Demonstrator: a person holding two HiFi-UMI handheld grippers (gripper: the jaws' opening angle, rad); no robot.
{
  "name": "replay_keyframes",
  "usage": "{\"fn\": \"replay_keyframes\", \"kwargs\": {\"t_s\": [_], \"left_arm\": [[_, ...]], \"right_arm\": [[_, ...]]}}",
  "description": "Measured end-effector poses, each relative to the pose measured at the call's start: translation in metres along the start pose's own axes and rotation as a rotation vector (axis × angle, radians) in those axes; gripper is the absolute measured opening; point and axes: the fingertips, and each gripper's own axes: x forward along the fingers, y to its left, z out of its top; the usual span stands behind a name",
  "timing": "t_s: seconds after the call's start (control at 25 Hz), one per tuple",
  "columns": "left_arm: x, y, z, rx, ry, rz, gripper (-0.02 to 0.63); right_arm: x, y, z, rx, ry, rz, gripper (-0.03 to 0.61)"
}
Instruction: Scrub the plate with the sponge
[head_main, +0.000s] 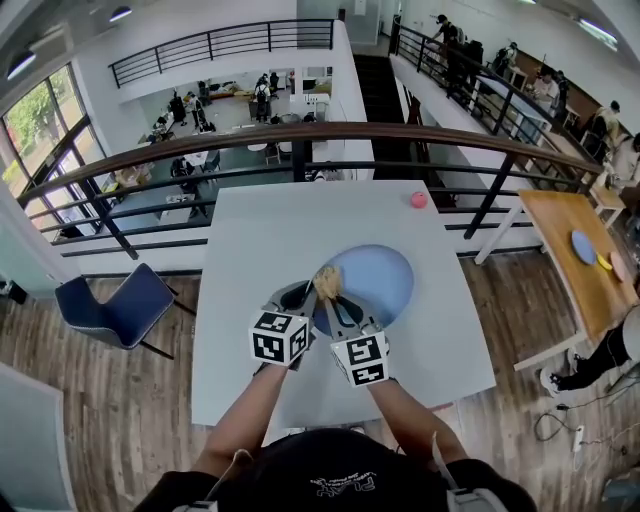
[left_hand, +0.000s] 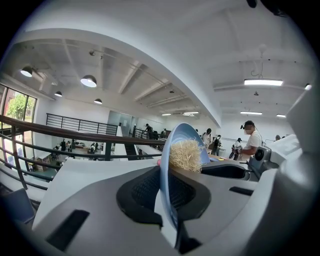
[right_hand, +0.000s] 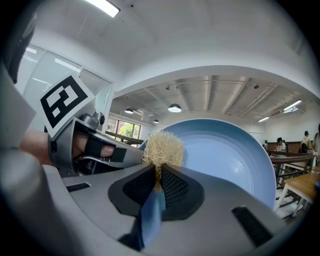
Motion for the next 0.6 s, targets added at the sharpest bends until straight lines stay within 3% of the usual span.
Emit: {"fn": "replay_keyframes", "kwargs": {"t_s": [0.6], "left_arm": [[0.003, -0.007, 0.009, 0.021, -0.012, 0.000, 0.028]], "right_arm": [[-0.001, -0.025, 0.020, -0.016, -0.052, -0.059, 0.044]]}}
